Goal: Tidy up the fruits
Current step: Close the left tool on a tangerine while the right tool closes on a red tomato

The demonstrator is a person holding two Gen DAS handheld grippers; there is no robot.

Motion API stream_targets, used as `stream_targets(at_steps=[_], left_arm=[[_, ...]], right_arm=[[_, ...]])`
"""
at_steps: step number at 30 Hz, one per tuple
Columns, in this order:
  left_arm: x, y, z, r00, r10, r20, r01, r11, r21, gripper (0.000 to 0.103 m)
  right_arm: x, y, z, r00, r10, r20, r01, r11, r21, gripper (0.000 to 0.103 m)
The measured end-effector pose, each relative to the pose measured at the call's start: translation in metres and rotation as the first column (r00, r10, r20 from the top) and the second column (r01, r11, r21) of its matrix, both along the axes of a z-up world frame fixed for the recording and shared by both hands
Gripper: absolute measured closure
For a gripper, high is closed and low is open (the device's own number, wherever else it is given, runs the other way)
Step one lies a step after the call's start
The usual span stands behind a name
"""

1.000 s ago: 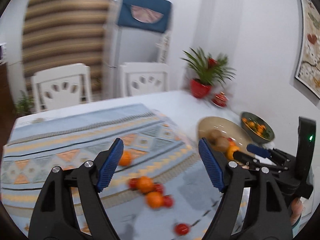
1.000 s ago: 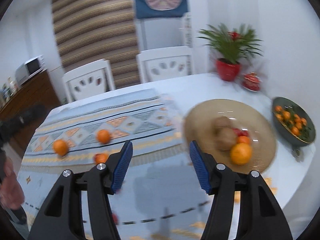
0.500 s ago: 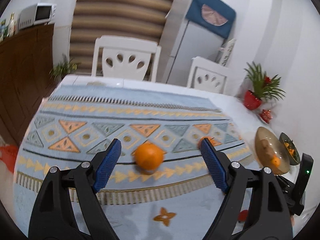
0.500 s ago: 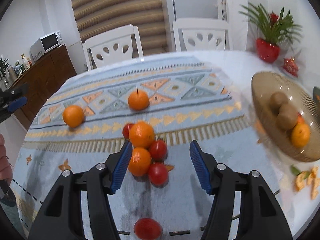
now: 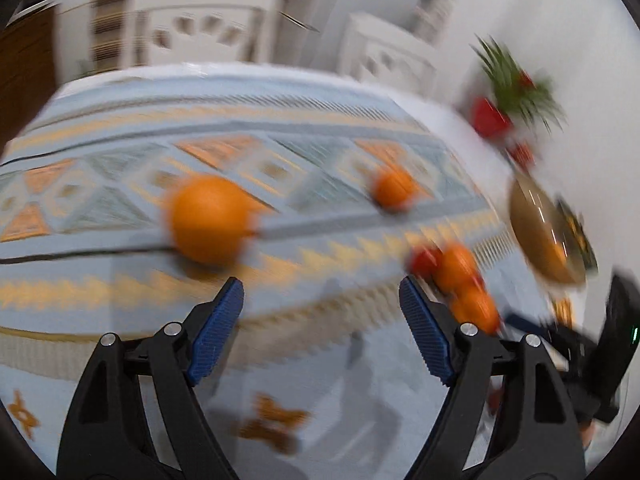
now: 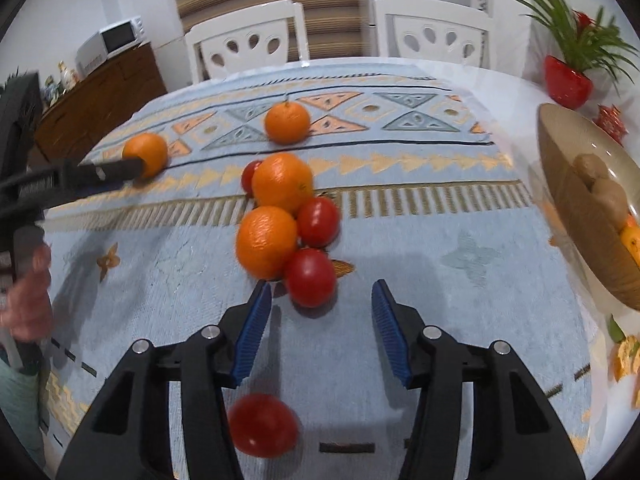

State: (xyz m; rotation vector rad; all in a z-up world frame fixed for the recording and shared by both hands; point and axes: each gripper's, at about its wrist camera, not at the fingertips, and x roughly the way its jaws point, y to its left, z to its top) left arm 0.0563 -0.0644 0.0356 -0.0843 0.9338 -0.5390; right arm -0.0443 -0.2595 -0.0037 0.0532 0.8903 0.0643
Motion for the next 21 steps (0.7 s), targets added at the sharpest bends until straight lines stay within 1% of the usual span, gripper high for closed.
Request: stream_targets(at_steps=[2,3,5,7,10,13,15,16,17,20,21], left_arm=[[-0.009,-0.020,-0.004,0.997,-0.072,-0.013,0.073,0.997,0.008,0.026],[-0.012,-0.032,-0.006,0.992,-0.119,-0.032,0.119,0.993,-0.002,0.027],[-0.015,-0.048,-0.007,0.981,-0.180,-0.070,0.178,0.983,-0.037,0.030],[-0.017,-0.063,-0.008,0.970,-0.225,-0.095,0.220,0.974,-0.063,0.034],[-0.016,-0.081,-0.013,0.965,-0.244,-0.095,0.239,0.969,-0.063,0.038],[-0.012,-0.090,-0.027,0.959,-0.253,-0.128,0.241,0.965,-0.099,0.043],[-0.012,-0.091,-0.029,0.962,-0.251,-0.108,0.240,0.965,-0.108,0.043],[-0.013,-0.091,-0.028,0.962,-0.256,-0.099,0.246,0.964,-0.105,0.045],[-0.012,-0.093,-0.028,0.961,-0.258,-0.095,0.248,0.963,-0.105,0.050],[-0.013,-0.093,-0.030,0.961,-0.262,-0.089,0.250,0.960,-0.126,0.055],[-0.014,-0.093,-0.030,0.962,-0.261,-0.084,0.250,0.960,-0.126,0.056]], right_arm=[[0.003,0.002,-0.003,1.000,0.011,-0.008,-0.011,1.000,-0.001,0.055],[0.005,0.002,-0.005,1.000,0.016,-0.013,-0.016,1.000,-0.002,0.055],[0.006,0.001,-0.005,1.000,0.025,-0.013,-0.025,1.000,-0.003,0.056],[0.008,-0.001,-0.005,0.999,0.036,-0.011,-0.036,0.999,0.009,0.061],[0.010,-0.003,-0.006,0.999,0.040,-0.008,-0.040,0.999,0.022,0.062],[0.010,-0.001,-0.007,0.999,0.049,-0.002,-0.049,0.999,0.015,0.061],[0.010,-0.001,-0.007,0.999,0.052,-0.001,-0.052,0.999,0.014,0.061],[0.010,0.000,-0.007,0.999,0.054,0.000,-0.054,0.998,0.011,0.061],[0.010,0.001,-0.007,0.998,0.055,0.002,-0.055,0.998,0.009,0.061],[0.010,0.004,-0.008,0.999,0.047,0.007,-0.047,0.999,-0.011,0.067],[0.010,0.004,-0.008,0.999,0.042,0.009,-0.042,0.999,-0.019,0.071]])
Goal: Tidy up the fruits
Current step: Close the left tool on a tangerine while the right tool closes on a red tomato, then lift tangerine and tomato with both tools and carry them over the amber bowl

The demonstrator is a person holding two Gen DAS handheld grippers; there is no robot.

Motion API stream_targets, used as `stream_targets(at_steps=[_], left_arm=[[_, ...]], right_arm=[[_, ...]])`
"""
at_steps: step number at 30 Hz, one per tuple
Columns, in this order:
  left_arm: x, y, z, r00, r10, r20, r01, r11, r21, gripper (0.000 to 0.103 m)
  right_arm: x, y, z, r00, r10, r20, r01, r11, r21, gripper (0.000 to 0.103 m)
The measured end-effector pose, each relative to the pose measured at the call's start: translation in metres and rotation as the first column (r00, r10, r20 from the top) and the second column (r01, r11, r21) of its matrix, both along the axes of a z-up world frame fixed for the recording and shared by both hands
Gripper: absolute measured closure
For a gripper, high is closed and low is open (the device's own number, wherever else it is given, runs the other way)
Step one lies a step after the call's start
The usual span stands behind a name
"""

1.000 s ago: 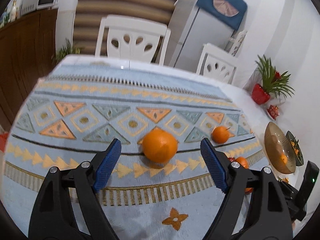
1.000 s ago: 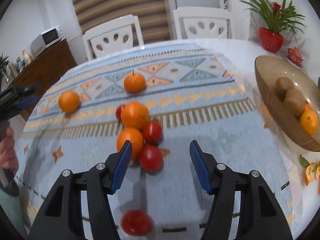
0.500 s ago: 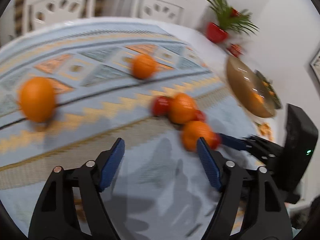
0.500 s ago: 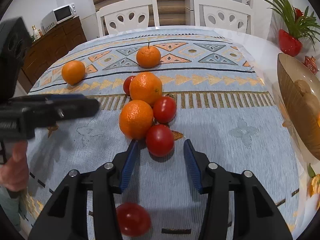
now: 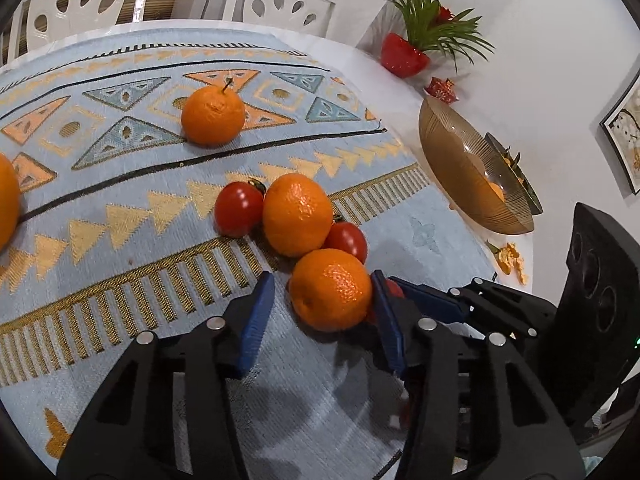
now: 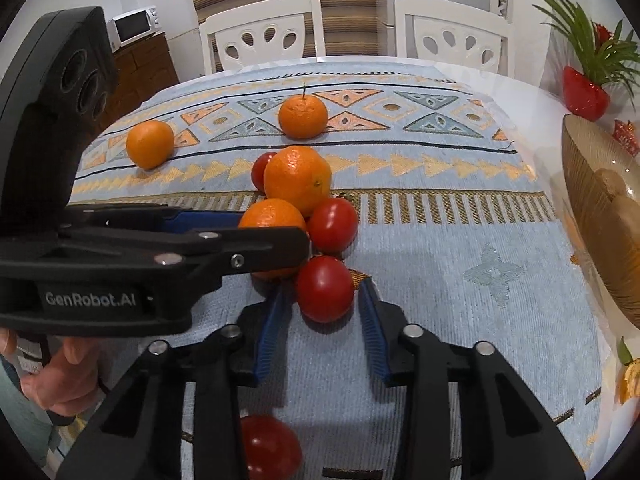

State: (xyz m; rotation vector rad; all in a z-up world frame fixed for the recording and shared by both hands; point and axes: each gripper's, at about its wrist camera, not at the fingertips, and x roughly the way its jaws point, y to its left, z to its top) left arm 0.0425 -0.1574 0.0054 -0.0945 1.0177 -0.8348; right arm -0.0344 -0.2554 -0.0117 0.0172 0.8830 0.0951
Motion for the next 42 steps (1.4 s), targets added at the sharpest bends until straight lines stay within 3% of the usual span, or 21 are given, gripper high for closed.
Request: stream_targets(at_steps=[1,11,16,21,25,33,42], left_arm=[[-0.001,0.000,0.001,1.000,-0.006,0.002,0.006,1.000,-0.008,0.063],[-0.005,0.001,0.003,1.000,-0.007,0.011,0.007,1.000,-0.015,0.063],[-0.011,0.019,0.018,0.999,0.011,0.039,-0.010,0.999,-0.037,0.063],[-0.006,0.032,0.024,0.992,0.091,0.088,-0.091,0.996,-0.006,0.063],[-0.001,0.032,0.019,0.981,0.149,0.126,-0.159,0.985,0.072,0.063],[0.007,0.032,0.010,0.983,0.166,0.076,-0.172,0.981,0.089,0.063],[0.003,0.028,0.011,0.979,0.166,0.122,-0.179,0.978,0.109,0.063]], right_arm=[[0.000,0.000,0.000,1.000,-0.005,0.002,0.005,1.000,-0.003,0.073],[-0.003,-0.001,0.002,0.999,-0.039,0.025,0.039,0.999,-0.018,0.076],[-0.010,-0.014,0.008,0.996,-0.053,0.069,0.049,0.997,0.055,0.076],[-0.008,-0.024,0.008,0.991,-0.121,0.054,0.117,0.990,0.077,0.076],[-0.004,-0.025,0.003,0.990,-0.136,0.021,0.135,0.989,0.062,0.076],[-0.002,-0.024,0.001,0.991,-0.135,0.012,0.134,0.990,0.051,0.074],[-0.002,-0.021,0.000,0.991,-0.131,0.013,0.130,0.991,0.041,0.074]])
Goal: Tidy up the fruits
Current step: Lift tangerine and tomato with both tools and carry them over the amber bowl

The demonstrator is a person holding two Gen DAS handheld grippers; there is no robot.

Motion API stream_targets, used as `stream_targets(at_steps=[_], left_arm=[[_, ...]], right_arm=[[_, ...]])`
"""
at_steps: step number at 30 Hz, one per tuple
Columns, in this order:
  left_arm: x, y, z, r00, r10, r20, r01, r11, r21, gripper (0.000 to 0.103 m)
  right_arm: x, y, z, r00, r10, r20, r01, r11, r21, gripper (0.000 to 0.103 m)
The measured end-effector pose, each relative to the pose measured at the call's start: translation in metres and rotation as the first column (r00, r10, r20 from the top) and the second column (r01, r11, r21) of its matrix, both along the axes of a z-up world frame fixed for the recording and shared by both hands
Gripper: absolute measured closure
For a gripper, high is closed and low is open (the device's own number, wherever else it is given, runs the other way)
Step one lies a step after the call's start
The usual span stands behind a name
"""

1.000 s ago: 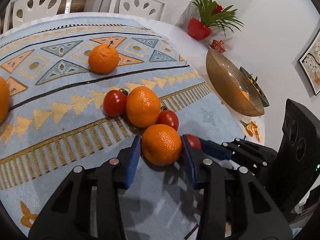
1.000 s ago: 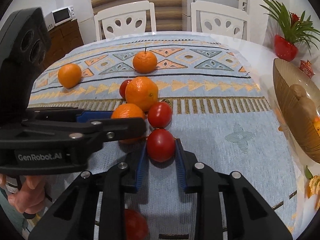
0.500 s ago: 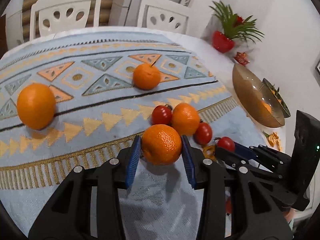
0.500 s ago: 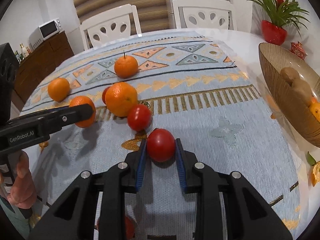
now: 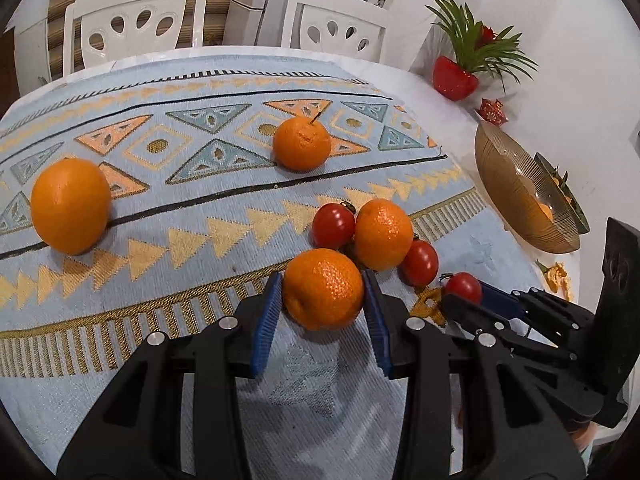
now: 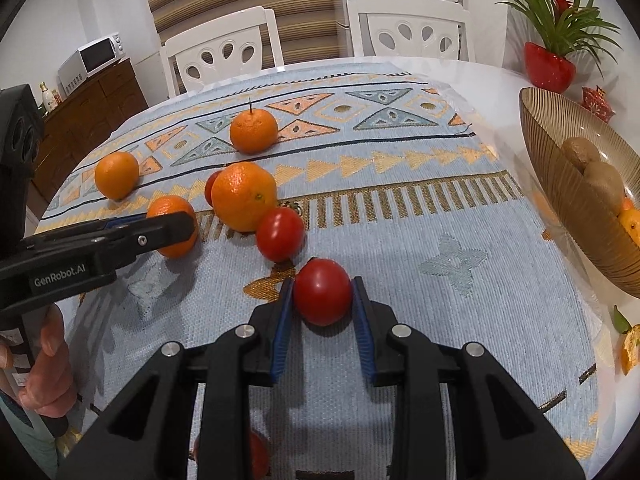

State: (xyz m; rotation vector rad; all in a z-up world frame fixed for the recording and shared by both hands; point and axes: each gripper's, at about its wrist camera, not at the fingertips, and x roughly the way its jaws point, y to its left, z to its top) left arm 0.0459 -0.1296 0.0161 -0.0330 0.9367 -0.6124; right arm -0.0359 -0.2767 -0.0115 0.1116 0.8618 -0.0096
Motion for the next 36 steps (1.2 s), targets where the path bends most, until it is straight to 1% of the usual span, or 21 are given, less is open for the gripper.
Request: stream_targets(at_steps=[1,5,8,10,11,12,14,16,18,21,23,24,25,27,30,32,36], left_arm=[[-0.001,0.000,0.000,1.000,0.002,0.003,-0.002,1.000,0.002,0.063],[-0.003,-0.001,0.000,1.000,0.004,0.009,-0.004,1.000,-0.013,0.063],[-0.009,-0.004,0.006,0.999,0.003,0.032,-0.002,1.000,-0.023,0.064],[-0.016,-0.009,0.022,0.998,-0.016,0.060,0.018,0.999,-0.032,0.064],[-0.020,-0.012,0.032,0.997,-0.033,0.075,0.036,0.999,-0.039,0.064],[-0.027,-0.019,0.048,0.993,-0.059,0.107,0.063,0.997,-0.041,0.064],[-0.033,-0.031,0.071,0.985,-0.090,0.150,0.097,0.995,-0.035,0.064],[-0.039,-0.052,0.097,0.973,-0.135,0.188,0.146,0.988,-0.047,0.064],[-0.041,-0.076,0.118,0.963,-0.181,0.198,0.198,0.978,-0.070,0.064],[-0.037,-0.121,0.139,0.954,-0.247,0.169,0.267,0.957,-0.109,0.064],[-0.035,-0.146,0.142,0.949,-0.280,0.143,0.298,0.946,-0.125,0.064],[-0.032,-0.165,0.141,0.945,-0.303,0.121,0.318,0.939,-0.131,0.064],[-0.031,-0.180,0.139,0.942,-0.321,0.103,0.333,0.934,-0.133,0.064],[-0.031,-0.206,0.130,0.936,-0.345,0.062,0.351,0.927,-0.135,0.064],[-0.029,-0.237,0.113,0.929,-0.371,0.007,0.368,0.920,-0.137,0.064],[-0.027,-0.255,0.098,0.926,-0.376,-0.021,0.371,0.921,-0.122,0.064],[-0.023,-0.275,0.078,0.922,-0.382,-0.059,0.376,0.922,-0.094,0.063]], right_arm=[[0.000,0.000,0.000,1.000,0.002,0.000,-0.002,1.000,-0.006,0.075],[-0.003,0.002,0.003,1.000,0.005,0.022,-0.004,1.000,-0.028,0.076],[-0.009,-0.005,0.008,0.999,-0.016,0.041,0.016,1.000,0.005,0.076],[-0.016,-0.018,0.016,0.998,-0.033,0.049,0.032,0.999,0.036,0.076],[-0.021,-0.024,0.022,0.997,-0.046,0.061,0.044,0.999,0.027,0.076],[-0.026,-0.032,0.030,0.995,-0.062,0.080,0.061,0.998,0.019,0.076],[-0.040,-0.055,0.055,0.986,-0.106,0.130,0.102,0.994,0.036,0.076],[-0.054,-0.081,0.078,0.972,-0.159,0.171,0.153,0.987,0.045,0.076],[-0.066,-0.107,0.098,0.954,-0.220,0.202,0.216,0.975,0.045,0.076],[-0.080,-0.149,0.118,0.927,-0.311,0.210,0.301,0.950,0.080,0.076],[-0.088,-0.176,0.124,0.910,-0.360,0.205,0.343,0.932,0.116,0.076],[-0.091,-0.184,0.124,0.904,-0.376,0.202,0.357,0.926,0.125,0.076],[-0.094,-0.198,0.123,0.894,-0.405,0.193,0.385,0.913,0.136,0.076],[-0.096,-0.213,0.119,0.884,-0.435,0.174,0.413,0.899,0.146,0.076],[-0.094,-0.228,0.106,0.894,-0.428,0.134,0.400,0.896,0.191,0.076],[-0.088,-0.230,0.097,0.899,-0.421,0.117,0.398,0.899,0.183,0.076],[-0.075,-0.230,0.082,0.910,-0.407,0.084,0.387,0.903,0.184,0.076]])
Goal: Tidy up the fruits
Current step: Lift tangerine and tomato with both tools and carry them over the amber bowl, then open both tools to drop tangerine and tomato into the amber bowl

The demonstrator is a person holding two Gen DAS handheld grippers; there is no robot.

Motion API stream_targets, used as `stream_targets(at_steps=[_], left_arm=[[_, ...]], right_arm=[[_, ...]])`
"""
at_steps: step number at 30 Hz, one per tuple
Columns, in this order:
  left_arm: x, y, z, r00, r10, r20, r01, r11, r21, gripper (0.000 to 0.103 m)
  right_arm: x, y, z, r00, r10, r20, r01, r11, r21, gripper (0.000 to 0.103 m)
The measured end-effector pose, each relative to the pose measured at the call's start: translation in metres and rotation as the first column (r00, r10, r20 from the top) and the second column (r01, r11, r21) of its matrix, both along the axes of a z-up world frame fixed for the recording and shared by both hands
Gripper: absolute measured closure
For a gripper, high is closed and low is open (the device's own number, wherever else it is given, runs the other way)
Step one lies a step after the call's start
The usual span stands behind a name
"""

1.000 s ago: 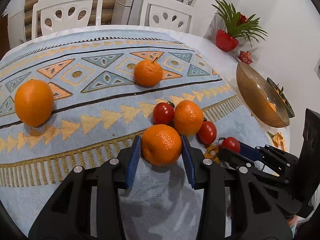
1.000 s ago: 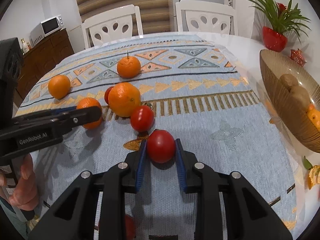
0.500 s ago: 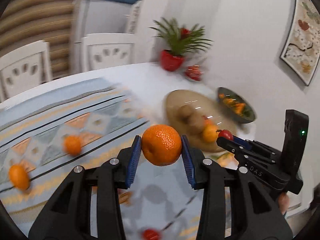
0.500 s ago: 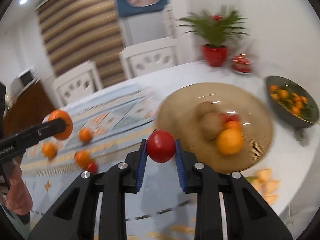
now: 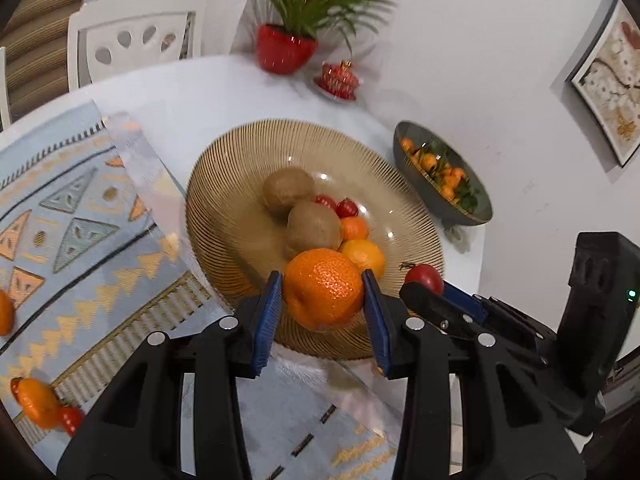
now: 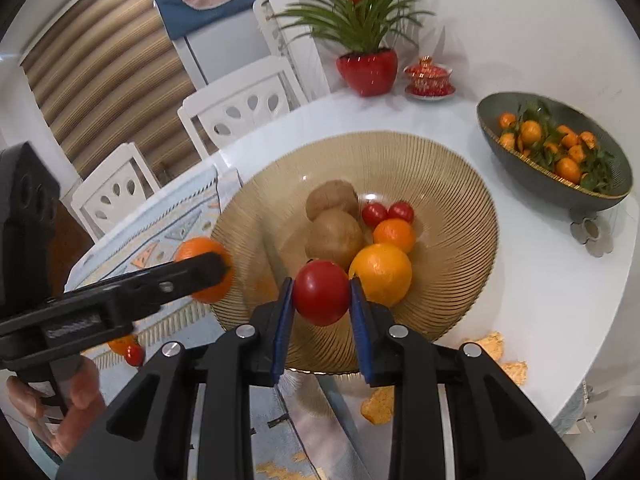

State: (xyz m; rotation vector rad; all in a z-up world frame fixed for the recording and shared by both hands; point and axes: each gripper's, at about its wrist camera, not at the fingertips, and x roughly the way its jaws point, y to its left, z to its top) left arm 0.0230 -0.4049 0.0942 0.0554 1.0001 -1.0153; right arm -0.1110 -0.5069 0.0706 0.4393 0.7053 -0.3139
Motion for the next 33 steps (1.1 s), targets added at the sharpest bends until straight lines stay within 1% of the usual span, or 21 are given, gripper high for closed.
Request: stream_targets(at_steps=[5,11,13,14,15,16,18,20,25,27,31,33], left_arm=[[0.005,-0.007,-0.009,1.000,0.001,0.000,-0.001,1.000,0.027,0.063],[0.007,-0.012,-0.014,1.000,0.008,-0.001,-0.008,0.999,0.048,0.063],[0.007,-0.013,-0.015,1.000,0.014,-0.008,-0.014,0.999,0.052,0.063],[0.008,-0.012,-0.016,1.000,0.027,-0.004,-0.027,0.998,0.053,0.059],[0.010,-0.011,-0.016,0.999,0.039,-0.001,-0.039,0.998,0.057,0.056],[0.010,-0.009,-0.016,0.999,0.045,0.001,-0.045,0.997,0.058,0.052],[0.010,-0.002,-0.013,0.999,0.046,0.009,-0.047,0.997,0.056,0.052],[0.009,0.006,-0.008,0.998,0.051,0.025,-0.053,0.997,0.052,0.051],[0.006,0.042,0.013,0.995,0.086,0.047,-0.086,0.996,0.004,0.045],[0.004,0.058,0.021,0.994,0.099,0.053,-0.098,0.995,-0.016,0.045],[0.000,0.095,0.041,0.988,0.137,0.076,-0.133,0.990,-0.054,0.044],[-0.003,0.118,0.052,0.984,0.156,0.090,-0.149,0.986,-0.077,0.043]], right_arm=[[0.007,-0.007,-0.014,1.000,0.006,-0.021,-0.006,1.000,0.020,0.076],[0.008,-0.005,-0.020,0.999,0.015,-0.035,-0.014,1.000,0.023,0.076],[0.009,-0.004,-0.021,0.999,0.016,-0.047,-0.015,1.000,0.023,0.074],[0.010,-0.003,-0.022,0.998,0.014,-0.056,-0.013,1.000,0.023,0.073],[0.011,-0.003,-0.023,0.998,0.014,-0.067,-0.012,1.000,0.024,0.069],[0.010,-0.002,-0.023,0.997,0.014,-0.072,-0.012,1.000,0.028,0.069],[0.005,0.000,-0.020,0.998,0.012,-0.067,-0.011,1.000,0.021,0.069],[0.000,0.001,-0.015,0.998,0.002,-0.056,-0.001,1.000,0.016,0.069],[-0.015,0.010,0.002,1.000,-0.007,-0.023,0.007,1.000,0.014,0.068],[-0.017,0.017,0.008,1.000,0.006,-0.015,-0.006,1.000,0.005,0.067],[-0.019,0.047,0.024,0.999,0.052,0.006,-0.052,0.998,-0.034,0.062],[-0.018,0.061,0.029,0.997,0.075,0.013,-0.075,0.996,-0.048,0.061]])
